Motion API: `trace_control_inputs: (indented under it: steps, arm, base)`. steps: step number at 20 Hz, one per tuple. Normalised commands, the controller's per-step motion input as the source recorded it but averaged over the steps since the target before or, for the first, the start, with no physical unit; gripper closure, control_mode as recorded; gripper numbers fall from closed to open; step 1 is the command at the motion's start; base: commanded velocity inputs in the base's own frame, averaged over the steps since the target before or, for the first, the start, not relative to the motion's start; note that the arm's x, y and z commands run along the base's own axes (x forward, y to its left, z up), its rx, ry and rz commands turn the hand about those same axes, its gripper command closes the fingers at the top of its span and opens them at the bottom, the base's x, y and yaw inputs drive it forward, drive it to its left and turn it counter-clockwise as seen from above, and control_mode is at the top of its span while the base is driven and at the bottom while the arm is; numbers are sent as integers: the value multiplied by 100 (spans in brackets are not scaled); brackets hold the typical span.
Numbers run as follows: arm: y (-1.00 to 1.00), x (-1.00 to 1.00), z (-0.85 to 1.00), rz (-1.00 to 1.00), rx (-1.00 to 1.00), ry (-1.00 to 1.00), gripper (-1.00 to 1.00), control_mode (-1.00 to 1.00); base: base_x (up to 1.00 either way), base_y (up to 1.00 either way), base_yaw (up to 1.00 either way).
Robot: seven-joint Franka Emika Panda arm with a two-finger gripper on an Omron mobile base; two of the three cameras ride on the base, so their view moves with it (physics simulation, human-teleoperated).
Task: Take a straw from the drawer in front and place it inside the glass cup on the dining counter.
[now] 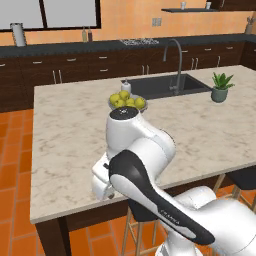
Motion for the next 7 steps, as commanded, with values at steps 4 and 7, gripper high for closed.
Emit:
trace_control_inputs:
  steps: [4,7]
  arm:
    - [79,4,-38,0,-5,13,-100,-100]
    - [70,39,-32,0,-3,10,-100,-100]
  base:
    - [0,0,0]
    - [0,0,0]
